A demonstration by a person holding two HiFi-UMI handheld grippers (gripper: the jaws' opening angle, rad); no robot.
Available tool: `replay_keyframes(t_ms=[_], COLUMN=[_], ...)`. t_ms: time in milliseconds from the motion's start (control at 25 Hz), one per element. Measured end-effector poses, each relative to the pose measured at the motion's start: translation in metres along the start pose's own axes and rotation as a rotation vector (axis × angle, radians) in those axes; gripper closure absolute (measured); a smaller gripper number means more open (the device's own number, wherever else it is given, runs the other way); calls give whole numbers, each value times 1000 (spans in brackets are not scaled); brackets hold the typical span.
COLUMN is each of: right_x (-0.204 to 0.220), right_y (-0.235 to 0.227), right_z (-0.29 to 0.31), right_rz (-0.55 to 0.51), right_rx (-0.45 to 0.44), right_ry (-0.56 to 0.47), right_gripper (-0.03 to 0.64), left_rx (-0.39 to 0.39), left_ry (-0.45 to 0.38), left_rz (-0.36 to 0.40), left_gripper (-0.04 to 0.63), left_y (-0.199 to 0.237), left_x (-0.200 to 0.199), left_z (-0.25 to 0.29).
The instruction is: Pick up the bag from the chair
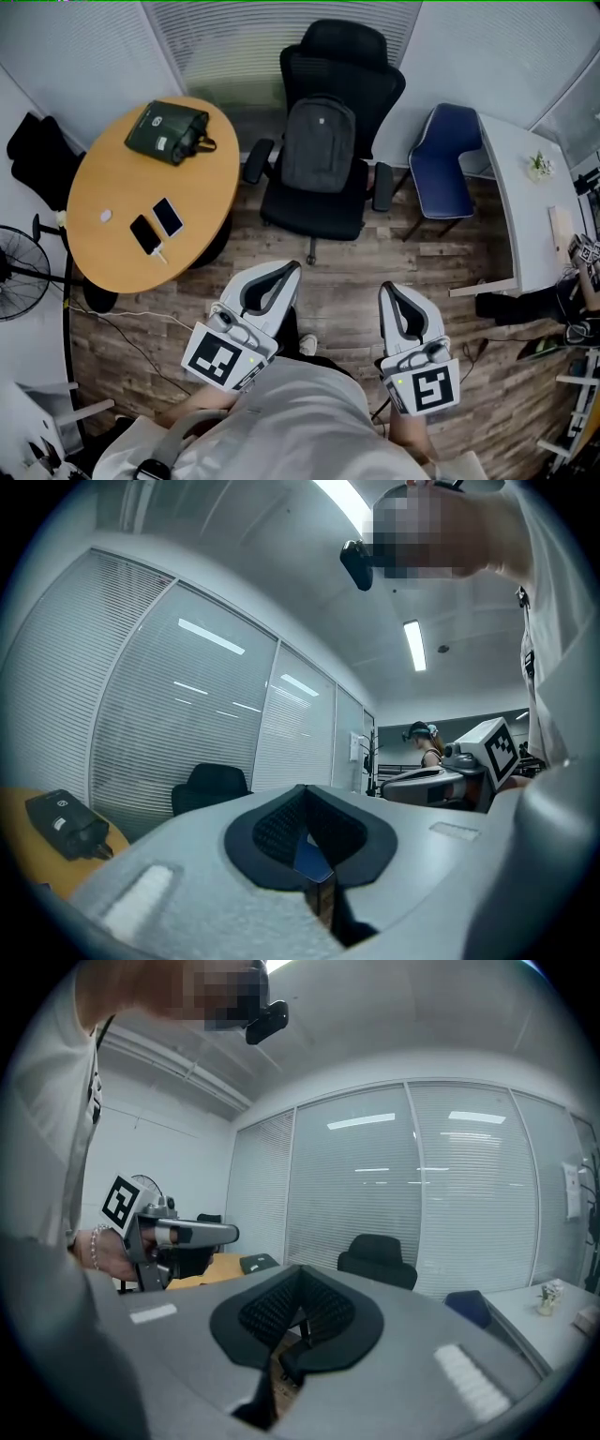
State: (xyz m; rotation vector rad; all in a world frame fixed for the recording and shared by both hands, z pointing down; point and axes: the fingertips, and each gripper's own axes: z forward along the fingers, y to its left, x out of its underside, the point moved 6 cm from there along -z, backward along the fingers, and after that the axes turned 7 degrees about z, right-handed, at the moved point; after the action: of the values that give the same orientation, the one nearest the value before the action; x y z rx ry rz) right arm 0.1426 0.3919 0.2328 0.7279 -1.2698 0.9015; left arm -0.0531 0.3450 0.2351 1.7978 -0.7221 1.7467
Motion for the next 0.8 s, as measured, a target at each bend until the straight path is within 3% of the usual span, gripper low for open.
replay_keyframes(t_ms=[800], right_x=[-25], right_y=[-26], right_z=[154], right_rz=[-15], right_rx=[2], right_ry=[17], right_gripper=[614], left_rx=[-4], left_ry=[-2], left_rz=[-16], left_gripper=[591], left_y=[142], left_x=[9], left_z=[67])
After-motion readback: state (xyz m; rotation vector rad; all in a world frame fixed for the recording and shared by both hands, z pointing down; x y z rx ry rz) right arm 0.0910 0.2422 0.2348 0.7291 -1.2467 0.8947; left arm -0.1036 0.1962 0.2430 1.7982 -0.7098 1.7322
